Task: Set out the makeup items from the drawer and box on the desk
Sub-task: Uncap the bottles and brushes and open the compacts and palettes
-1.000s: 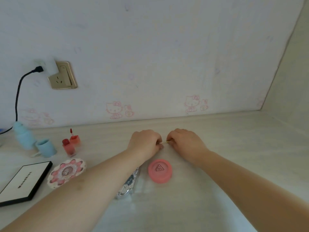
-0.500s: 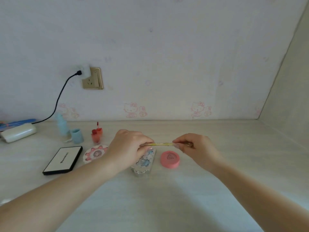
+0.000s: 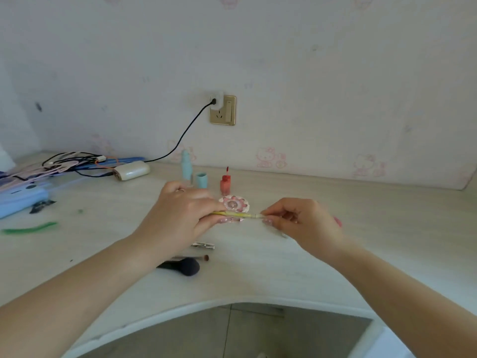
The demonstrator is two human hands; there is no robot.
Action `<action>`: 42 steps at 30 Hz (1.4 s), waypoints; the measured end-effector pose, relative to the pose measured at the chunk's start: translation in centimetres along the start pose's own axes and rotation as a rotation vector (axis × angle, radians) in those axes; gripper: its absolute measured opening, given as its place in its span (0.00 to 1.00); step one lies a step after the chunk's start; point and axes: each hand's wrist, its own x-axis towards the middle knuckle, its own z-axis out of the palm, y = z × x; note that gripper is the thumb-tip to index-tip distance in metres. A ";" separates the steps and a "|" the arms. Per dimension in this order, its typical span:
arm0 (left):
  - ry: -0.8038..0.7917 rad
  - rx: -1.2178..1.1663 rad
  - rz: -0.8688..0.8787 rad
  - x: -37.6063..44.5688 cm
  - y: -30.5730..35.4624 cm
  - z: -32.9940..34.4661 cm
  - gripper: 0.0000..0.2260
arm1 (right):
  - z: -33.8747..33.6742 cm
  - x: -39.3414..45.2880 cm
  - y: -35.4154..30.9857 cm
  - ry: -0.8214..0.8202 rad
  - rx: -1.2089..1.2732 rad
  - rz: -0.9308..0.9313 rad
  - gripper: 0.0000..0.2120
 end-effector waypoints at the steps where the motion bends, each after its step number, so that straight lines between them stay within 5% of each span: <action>1: -0.026 0.003 -0.020 -0.9 -0.3 -0.4 0.14 | 0.7 -0.1 -0.6 -0.013 -0.010 -0.014 0.05; 6: -0.219 -0.139 -0.103 -5.0 -2.7 -2.3 0.18 | 4.3 -0.6 -2.6 -0.117 -0.016 -0.053 0.04; 12: -0.366 -0.375 -0.264 -8.6 -4.7 -3.5 0.20 | 7.1 -0.9 -3.3 -0.032 -0.200 -0.176 0.05; 24: -0.342 -0.337 -0.388 -15.4 -8.1 -3.1 0.17 | 12.6 -2.9 -2.0 -0.024 -0.012 -0.010 0.08; 42: -0.348 -0.249 -0.379 -14.1 -8.3 0.4 0.21 | 17.6 -2.1 -2.6 -0.026 -0.263 -0.250 0.09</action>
